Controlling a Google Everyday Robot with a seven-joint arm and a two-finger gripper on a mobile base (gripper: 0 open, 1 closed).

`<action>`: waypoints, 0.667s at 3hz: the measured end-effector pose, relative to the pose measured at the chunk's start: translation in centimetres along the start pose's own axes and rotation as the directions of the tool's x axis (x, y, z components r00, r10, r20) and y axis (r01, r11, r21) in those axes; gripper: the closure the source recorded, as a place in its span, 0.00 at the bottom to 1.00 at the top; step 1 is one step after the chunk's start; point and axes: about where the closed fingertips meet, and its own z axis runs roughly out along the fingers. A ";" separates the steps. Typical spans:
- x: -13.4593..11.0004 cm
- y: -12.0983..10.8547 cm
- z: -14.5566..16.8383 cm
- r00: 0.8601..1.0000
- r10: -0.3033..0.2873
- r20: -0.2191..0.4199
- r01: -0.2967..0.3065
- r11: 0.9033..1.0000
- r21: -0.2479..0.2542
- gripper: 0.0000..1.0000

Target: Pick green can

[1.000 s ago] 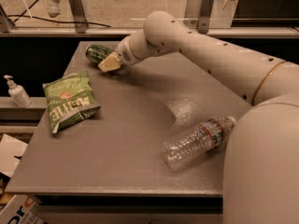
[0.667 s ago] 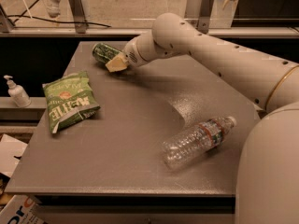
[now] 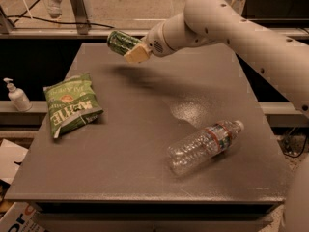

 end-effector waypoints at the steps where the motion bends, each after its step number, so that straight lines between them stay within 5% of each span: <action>1: -1.7 -0.3 -4.3 0.998 -0.054 0.034 0.054 0.998 -0.008 1.00; 2: -1.7 -0.1 -4.1 0.998 -0.059 0.032 0.059 0.998 -0.013 1.00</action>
Offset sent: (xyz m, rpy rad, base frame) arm -0.0110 -0.0189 0.0307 0.0049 -0.0407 0.0320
